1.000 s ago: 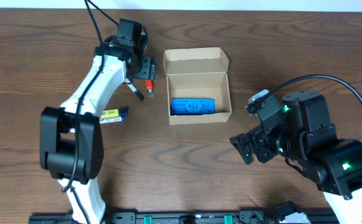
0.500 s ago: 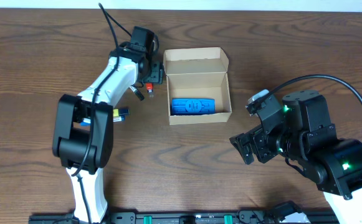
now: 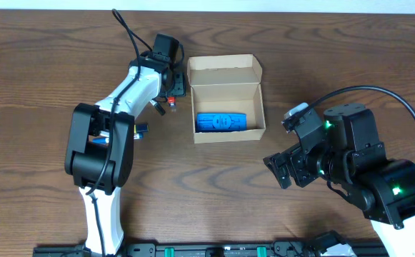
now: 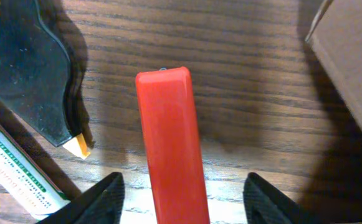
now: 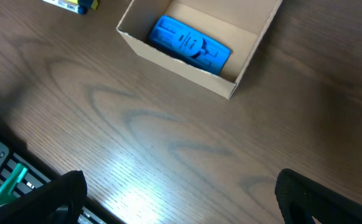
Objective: Pack container
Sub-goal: 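Grasp the red stapler with the left gripper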
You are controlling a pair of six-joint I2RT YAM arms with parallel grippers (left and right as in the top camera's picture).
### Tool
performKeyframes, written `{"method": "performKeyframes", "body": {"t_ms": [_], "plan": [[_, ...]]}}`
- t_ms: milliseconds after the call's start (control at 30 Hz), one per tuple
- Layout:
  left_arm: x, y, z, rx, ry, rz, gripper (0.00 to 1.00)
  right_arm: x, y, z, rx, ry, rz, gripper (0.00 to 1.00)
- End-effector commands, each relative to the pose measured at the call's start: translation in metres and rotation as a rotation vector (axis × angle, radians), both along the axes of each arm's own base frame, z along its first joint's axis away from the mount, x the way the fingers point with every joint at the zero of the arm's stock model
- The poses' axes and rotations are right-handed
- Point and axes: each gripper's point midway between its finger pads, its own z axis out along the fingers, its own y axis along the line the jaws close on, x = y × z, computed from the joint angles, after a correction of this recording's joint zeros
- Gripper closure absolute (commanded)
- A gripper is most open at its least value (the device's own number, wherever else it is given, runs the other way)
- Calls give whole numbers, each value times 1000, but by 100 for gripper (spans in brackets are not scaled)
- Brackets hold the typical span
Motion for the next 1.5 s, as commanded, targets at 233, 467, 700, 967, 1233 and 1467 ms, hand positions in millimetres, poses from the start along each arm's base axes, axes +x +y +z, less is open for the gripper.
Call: {"method": "performKeyframes", "body": {"t_ms": [233, 467, 700, 967, 1233, 1467], "plan": [[0, 6, -15, 25, 18, 23, 43, 2, -1, 1, 4, 2, -17, 1], [0, 10, -15, 47, 13, 31, 44, 2, -1, 1, 4, 2, -17, 1], [1, 10, -18, 44, 8, 32, 45, 2, -1, 1, 3, 2, -17, 1], [-3, 10, -30, 44, 35, 45, 47, 2, -1, 0, 3, 5, -17, 1], [-3, 11, -32, 49, 38, 45, 58, 2, -1, 0, 3, 4, -17, 1], [-3, 11, -31, 48, 37, 44, 77, 2, -1, 0, 3, 5, -17, 1]]}}
